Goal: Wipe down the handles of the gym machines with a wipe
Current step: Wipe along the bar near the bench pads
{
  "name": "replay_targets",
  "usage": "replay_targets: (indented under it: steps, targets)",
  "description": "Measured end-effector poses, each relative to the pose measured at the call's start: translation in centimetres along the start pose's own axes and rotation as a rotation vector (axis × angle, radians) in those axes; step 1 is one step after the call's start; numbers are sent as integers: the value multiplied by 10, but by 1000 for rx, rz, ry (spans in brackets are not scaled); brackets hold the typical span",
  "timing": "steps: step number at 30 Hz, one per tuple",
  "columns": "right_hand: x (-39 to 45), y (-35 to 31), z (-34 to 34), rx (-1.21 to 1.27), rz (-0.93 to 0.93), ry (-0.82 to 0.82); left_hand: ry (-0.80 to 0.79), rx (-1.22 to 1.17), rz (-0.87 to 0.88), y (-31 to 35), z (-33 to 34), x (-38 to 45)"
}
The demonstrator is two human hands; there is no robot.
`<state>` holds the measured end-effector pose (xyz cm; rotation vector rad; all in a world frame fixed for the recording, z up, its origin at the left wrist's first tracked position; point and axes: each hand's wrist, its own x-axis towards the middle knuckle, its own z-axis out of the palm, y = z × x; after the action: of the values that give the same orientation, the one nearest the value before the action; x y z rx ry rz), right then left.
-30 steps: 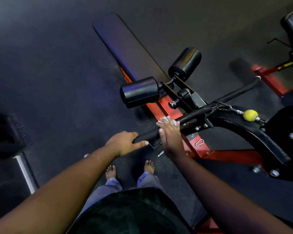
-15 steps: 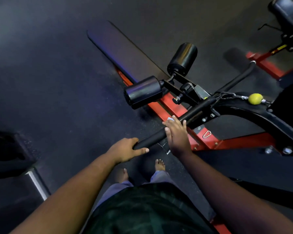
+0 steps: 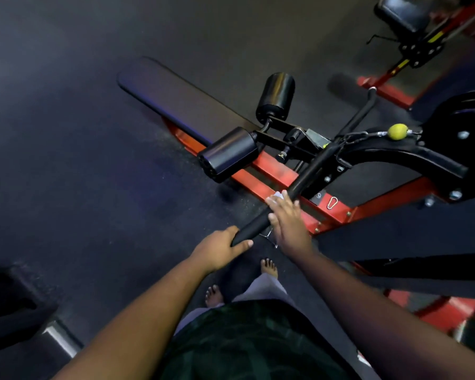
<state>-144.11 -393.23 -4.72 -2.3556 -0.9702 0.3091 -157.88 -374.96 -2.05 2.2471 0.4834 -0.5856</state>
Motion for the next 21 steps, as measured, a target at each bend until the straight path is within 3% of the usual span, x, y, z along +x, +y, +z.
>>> replay_targets:
  steps: [2, 5, 9, 13, 18, 21]
  targets:
    - [13, 20, -10, -105, 33, -1, -6, -47, 16, -2, 1, -4]
    - [41, 33, -21, 49, 286, 70, -6, -101, 31, 1, 0, -8]
    - [26, -22, 8, 301, 406, 269, -3, -106, 30, 6, 1, -13]
    - [-19, -82, 31, 481, 465, 316, 7, -8, 9, 4, 4, -14]
    - [60, -30, 6, 866, 796, 477, 59, 72, -19, 0, 11, -20]
    - [78, 0, -8, 1223, 885, 537, 85, 108, 5, -1, 11, -26]
